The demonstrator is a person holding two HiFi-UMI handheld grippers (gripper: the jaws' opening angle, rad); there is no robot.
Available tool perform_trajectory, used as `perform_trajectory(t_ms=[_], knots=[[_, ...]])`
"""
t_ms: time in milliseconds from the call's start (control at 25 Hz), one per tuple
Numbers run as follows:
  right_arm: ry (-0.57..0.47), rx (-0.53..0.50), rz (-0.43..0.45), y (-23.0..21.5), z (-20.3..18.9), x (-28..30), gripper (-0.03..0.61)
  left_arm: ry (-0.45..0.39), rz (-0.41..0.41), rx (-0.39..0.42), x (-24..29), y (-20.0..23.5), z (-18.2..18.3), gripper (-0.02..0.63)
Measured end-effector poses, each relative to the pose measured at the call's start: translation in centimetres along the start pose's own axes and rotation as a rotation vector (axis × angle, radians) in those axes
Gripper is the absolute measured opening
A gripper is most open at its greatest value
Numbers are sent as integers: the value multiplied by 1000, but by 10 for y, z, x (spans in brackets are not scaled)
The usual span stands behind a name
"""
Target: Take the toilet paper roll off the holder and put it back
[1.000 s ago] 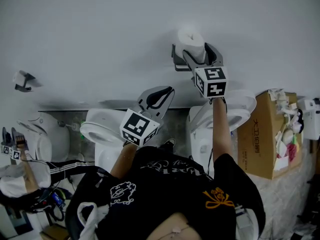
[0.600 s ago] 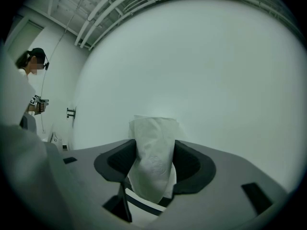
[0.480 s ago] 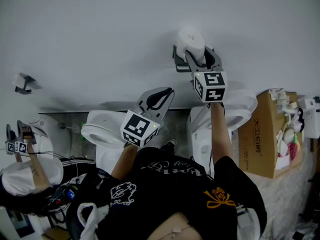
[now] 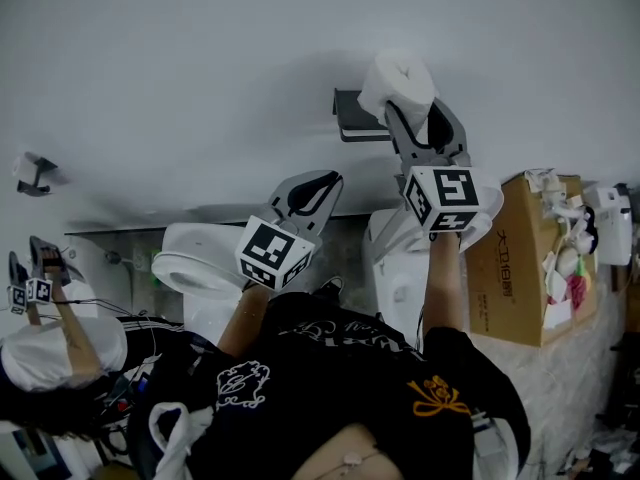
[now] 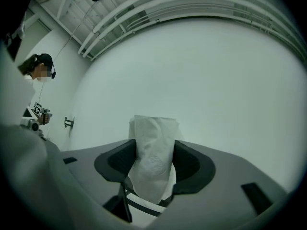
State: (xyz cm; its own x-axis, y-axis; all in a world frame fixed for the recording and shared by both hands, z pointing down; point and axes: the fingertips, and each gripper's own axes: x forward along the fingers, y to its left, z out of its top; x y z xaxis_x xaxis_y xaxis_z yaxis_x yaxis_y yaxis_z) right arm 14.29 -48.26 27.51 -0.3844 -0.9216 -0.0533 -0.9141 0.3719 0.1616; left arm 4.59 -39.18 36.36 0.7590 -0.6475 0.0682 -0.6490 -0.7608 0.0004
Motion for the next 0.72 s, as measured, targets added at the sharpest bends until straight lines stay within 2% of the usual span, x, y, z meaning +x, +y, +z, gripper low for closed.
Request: perform_trajectory(t_ms=[360,720], knots=[[-15,11,-59,-12,2,-62,245,3,-9,-1,4,-8,-2,35],[61,86,-143,-19,-50,-109,245,18,0,-8,5,-12,-7,35]])
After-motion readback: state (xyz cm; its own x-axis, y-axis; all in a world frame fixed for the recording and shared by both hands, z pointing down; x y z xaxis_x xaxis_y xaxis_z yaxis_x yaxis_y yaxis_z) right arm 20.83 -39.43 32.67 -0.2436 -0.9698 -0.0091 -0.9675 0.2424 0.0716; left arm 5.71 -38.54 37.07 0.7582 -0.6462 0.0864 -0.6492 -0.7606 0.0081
